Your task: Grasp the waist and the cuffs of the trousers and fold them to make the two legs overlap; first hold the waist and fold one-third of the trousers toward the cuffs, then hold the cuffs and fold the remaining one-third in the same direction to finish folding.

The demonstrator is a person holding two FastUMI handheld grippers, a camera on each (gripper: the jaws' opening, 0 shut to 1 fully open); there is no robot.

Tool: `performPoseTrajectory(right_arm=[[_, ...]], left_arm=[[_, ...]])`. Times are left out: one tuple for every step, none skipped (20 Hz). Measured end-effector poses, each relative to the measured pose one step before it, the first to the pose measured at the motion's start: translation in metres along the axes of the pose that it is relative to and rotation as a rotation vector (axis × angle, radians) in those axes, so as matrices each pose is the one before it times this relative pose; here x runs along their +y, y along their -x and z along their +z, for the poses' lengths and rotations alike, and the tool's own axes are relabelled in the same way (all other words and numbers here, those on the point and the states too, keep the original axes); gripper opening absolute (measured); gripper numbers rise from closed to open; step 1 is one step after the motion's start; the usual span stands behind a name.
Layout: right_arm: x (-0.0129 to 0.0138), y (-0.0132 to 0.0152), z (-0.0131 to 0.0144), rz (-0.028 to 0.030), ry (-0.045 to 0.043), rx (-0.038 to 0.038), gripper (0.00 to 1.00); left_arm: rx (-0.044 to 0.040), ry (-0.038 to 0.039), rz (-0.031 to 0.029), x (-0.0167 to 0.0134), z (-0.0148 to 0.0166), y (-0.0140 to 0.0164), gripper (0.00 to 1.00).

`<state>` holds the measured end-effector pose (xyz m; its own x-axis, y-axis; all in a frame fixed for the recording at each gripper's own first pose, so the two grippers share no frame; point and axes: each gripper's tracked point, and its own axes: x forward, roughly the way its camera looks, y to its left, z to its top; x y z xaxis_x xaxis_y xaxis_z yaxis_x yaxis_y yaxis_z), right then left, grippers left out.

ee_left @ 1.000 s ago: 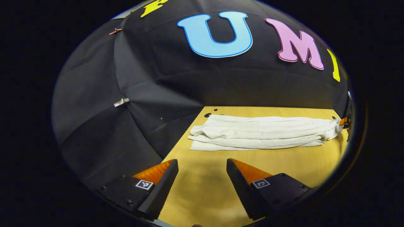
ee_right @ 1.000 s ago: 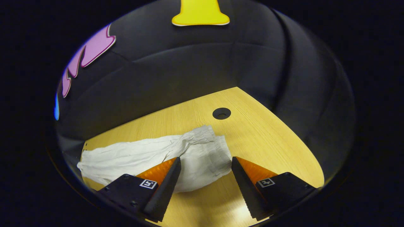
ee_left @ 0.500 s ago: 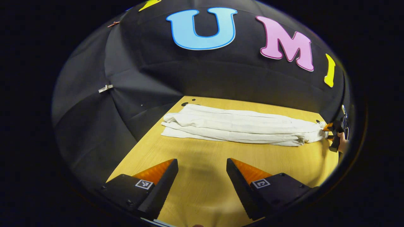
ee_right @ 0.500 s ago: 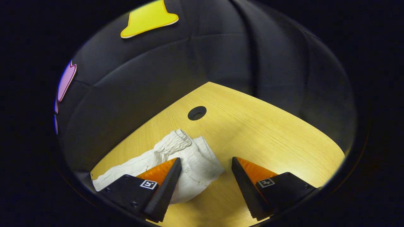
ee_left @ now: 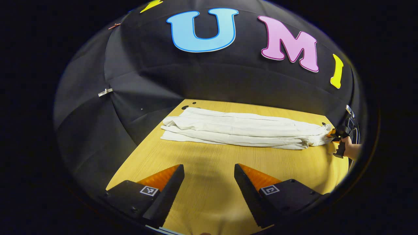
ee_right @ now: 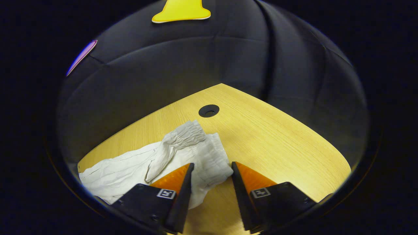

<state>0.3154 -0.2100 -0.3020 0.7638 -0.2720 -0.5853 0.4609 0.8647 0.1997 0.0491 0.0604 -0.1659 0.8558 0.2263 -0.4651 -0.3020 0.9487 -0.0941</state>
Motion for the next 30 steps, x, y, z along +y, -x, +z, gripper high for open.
performPoseTrajectory(right_arm=[[0.00083, -0.00384, -0.00314, 0.00482, 0.00208, 0.01102, 0.57], [0.00154, 0.00202, 0.00334, 0.01063, 0.01291, -0.00861, 0.43], [0.00144, -0.00098, -0.00297, 0.01688, 0.00672, 0.02181, 0.47], [0.0, 0.00107, 0.00118, 0.01206, 0.00827, -0.00855, 0.29], [0.00234, -0.00019, -0.00074, 0.00223, 0.00355, 0.00736, 0.28], [0.00191, 0.00056, 0.00004, 0.0068, 0.00512, 0.00015, 0.27], [0.00232, 0.00028, -0.00151, 0.02114, 0.01786, 0.00503, 0.17], [0.0001, 0.00113, -0.00205, 0.01184, 0.02421, 0.00287, 0.17], [-0.00033, 0.00073, 0.00248, -0.00256, 0.02408, -0.01079, 0.17], [0.0012, 0.00502, 0.00545, 0.00148, 0.02204, -0.0148, 0.17], [0.00156, 0.00464, 0.00701, 0.00048, 0.01602, -0.02307, 0.16], [0.00185, 0.0062, 0.00573, 0.00363, 0.01218, -0.01786, 0.16], [0.00146, 0.00605, 0.00647, 0.00492, 0.01074, -0.01696, 0.16], [0.00126, 0.00784, 0.00863, 0.00681, 0.01138, -0.01864, 0.16], [0.0027, 0.00623, 0.01212, 0.00666, 0.01142, -0.02018, 0.17], [0.00431, 0.00468, 0.01595, 0.00914, 0.01438, -0.02526, 0.17], [0.00633, 0.00229, 0.01443, 0.00753, 0.01993, -0.02862, 0.16], [0.00819, 0.0044, 0.01459, 0.01089, 0.02478, -0.02568, 0.17], [0.00915, 0.00491, 0.01406, 0.01385, 0.02939, -0.02619, 0.16], [0.01265, 0.00653, 0.01548, 0.01939, 0.03111, -0.02541, 0.16], [0.01322, 0.00553, 0.01433, 0.01767, 0.03356, -0.026, 0.16], [0.01632, 0.00399, 0.01448, 0.01914, 0.03311, -0.02309, 0.16], [0.01311, 0.00582, 0.01225, 0.02187, 0.02772, -0.0191, 0.16], [0.01381, 0.00825, 0.01132, 0.02083, 0.02686, -0.01938, 0.16], [0.01385, 0.00216, 0.00882, 0.01848, 0.02698, -0.01679, 0.16], [0.01174, 0.00377, 0.00869, 0.01988, 0.02762, -0.01294, 0.16], [0.01415, 0.00111, 0.00916, 0.02093, 0.03266, -0.01247, 0.16], [0.00325, 0.00728, 0.00625, 0.02102, 0.03611, -0.01339, 0.16], [0.00716, 0.00627, 0.00581, 0.02675, 0.03346, -0.01259, 0.16], [0.0137, 0.00655, 0.00618, 0.03095, 0.02203, -0.00537, 0.16]], left_arm=[[0.00417, 0.01036, -0.00267, -0.00037, -0.00295, 0.00081, 0.98], [0.01089, 0.01779, -0.00419, -0.00208, -0.00277, 0.00071, 0.98], [0.00647, 0.01949, -0.00125, -0.00125, -0.00167, 0.00108, 0.98], [0.00025, 0.0112, 0.00117, 0.00026, 0.00011, 0.00122, 0.98], [0.00002, 0.00771, -0.00197, -0.00118, -0.00123, 0.00104, 0.98], [0.0011, 0.00397, -0.00251, -0.0013, -0.00052, 0.00071, 0.98], [0.00072, 0.00168, -0.00212, -0.00138, -0.00007, 0.0, 0.99], [-0.00097, -0.00078, -0.00081, -0.00101, 0.00115, 0.00054, 0.98], [-0.00098, -0.00135, -0.00002, -0.00033, 0.00058, 0.00122, 0.98], [-0.0038, -0.00145, 0.00032, 0.00055, 0.00199, 0.0007, 0.99], [-0.00266, 0.0004, 0.00092, 0.00101, 0.00037, 0.00047, 0.98], [-0.00022, 0.00093, 0.00015, 0.00106, 0.00049, 0.00138, 0.98], [-0.00042, 0.00214, 0.00321, 0.00188, 0.0, 0.00194, 0.98], [-0.00059, 0.00441, -0.00047, 0.00132, 0.00044, 0.00247, 0.98], [-0.00064, 0.00471, -0.00093, 0.00082, -0.00049, 0.00202, 0.98], [-0.0017, 0.00498, 0.00074, 0.00234, 0.00039, 0.00209, 0.98], [-0.00131, 0.00794, 0.0016, 0.00245, -0.00018, 0.00207, 0.98], [-0.00298, 0.01009, 0.00023, 0.00272, 0.00111, 0.00185, 0.98], [0.00048, 0.01118, 0.00147, 0.00298, -0.00124, 0.0011, 0.98], [0.00081, 0.01119, 0.00338, 0.00381, -0.00003, 0.00213, 0.99], [-0.00079, 0.0114, 0.00237, 0.00088, 0.00079, 0.00137, 0.98], [-0.00325, 0.01055, 0.00076, 0.00281, 0.00122, 0.00065, 0.98], [-0.00389, 0.00949, 0.0033, 0.00574, -0.00016, 0.00203, 0.98], [-0.00482, 0.00957, 0.00373, 0.00615, 0.00148, 0.002, 0.98], [-0.00329, 0.012, 0.00412, 0.00547, -0.00117, 0.00182, 0.98], [-0.00099, 0.01691, 0.005, 0.00635, 0.00005, 0.00161, 0.99], [0.00019, 0.02046, 0.00538, 0.00651, -0.00067, 0.00045, 1.0], [0.00008, 0.02215, 0.00537, 0.00743, -0.00013, -0.00053, 0.98], [0.0017, 0.01944, 0.00267, 0.00757, -0.00217, -0.00133, 0.96], [-0.00095, 0.01475, 0.00915, 0.00842, -0.00003, -0.00159, 0.96]])
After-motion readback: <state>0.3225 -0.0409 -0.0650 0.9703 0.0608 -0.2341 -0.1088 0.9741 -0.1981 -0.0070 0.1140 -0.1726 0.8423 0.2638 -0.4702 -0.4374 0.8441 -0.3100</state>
